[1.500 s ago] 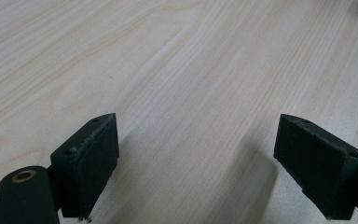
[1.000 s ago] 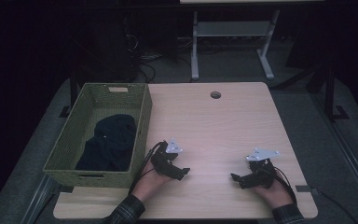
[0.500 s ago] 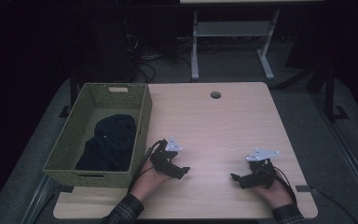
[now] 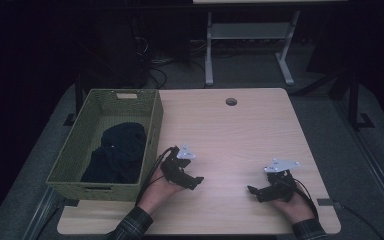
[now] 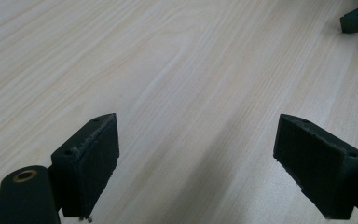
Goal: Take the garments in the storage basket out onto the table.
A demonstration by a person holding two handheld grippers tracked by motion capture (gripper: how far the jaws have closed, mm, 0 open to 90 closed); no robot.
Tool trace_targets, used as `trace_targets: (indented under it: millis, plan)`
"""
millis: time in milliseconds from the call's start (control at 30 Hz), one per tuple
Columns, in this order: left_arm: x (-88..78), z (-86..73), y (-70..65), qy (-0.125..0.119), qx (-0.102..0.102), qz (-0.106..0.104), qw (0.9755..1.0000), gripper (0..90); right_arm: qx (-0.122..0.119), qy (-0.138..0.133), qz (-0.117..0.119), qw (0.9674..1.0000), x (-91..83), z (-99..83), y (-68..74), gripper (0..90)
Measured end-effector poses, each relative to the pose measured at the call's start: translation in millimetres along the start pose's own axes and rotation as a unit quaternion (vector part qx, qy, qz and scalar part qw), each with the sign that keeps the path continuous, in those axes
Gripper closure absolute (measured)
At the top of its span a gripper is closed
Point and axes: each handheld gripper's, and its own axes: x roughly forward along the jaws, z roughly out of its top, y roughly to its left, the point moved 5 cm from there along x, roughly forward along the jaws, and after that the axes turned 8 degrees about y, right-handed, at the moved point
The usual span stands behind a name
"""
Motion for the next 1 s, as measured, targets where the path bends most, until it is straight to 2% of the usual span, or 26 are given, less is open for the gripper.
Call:
trace_targets:
  millis: [367,1000]
  plan:
    - [-6.0,3.5,-0.4,0.003,-0.004,-0.006,1.0000,13.9,0.000,0.000,0.000,1.0000,0.0,0.0,0.0,2.0]
    - [-23.6,16.8,2.9,0.001,-0.003,0.001,1.0000,14.3,0.000,0.000,0.000,1.0000,0.0,0.0,0.1,2.0]
